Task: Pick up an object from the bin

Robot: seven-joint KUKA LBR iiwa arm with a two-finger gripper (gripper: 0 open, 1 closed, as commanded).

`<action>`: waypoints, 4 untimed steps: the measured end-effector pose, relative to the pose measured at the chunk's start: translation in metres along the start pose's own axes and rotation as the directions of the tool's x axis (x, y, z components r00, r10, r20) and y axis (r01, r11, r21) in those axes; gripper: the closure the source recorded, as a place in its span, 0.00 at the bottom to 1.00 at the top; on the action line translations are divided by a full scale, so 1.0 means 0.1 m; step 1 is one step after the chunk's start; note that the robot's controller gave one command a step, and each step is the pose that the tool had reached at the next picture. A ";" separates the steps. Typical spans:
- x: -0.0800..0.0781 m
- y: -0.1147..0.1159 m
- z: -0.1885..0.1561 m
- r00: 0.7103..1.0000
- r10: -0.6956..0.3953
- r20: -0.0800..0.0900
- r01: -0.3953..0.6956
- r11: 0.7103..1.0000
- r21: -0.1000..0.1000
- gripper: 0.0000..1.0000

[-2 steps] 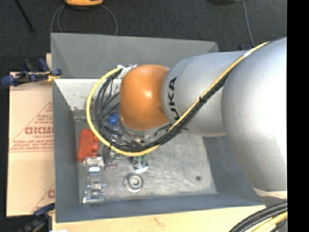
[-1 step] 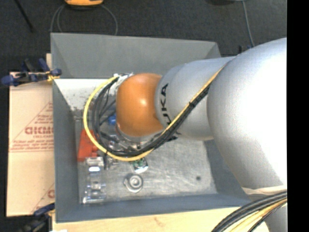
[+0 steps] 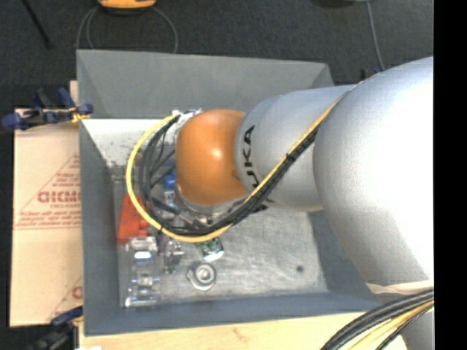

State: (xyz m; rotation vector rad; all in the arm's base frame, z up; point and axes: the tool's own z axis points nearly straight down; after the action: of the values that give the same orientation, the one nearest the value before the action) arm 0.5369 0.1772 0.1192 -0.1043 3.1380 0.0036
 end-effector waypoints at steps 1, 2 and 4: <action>-0.05 0.15 0.30 0.942 -0.337 0.003 0.337 0.942 0.001 0.00; -0.03 -0.01 0.45 0.861 -0.508 0.011 0.508 0.861 0.003 0.00; -0.36 0.20 0.43 0.886 -0.464 0.011 0.464 0.886 0.001 1.00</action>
Offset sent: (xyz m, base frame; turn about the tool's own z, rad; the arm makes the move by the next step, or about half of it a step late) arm 0.0055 0.0243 -0.0492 -0.4258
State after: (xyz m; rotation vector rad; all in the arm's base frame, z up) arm 0.5713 0.1999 0.0761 -0.8476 3.0112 0.0055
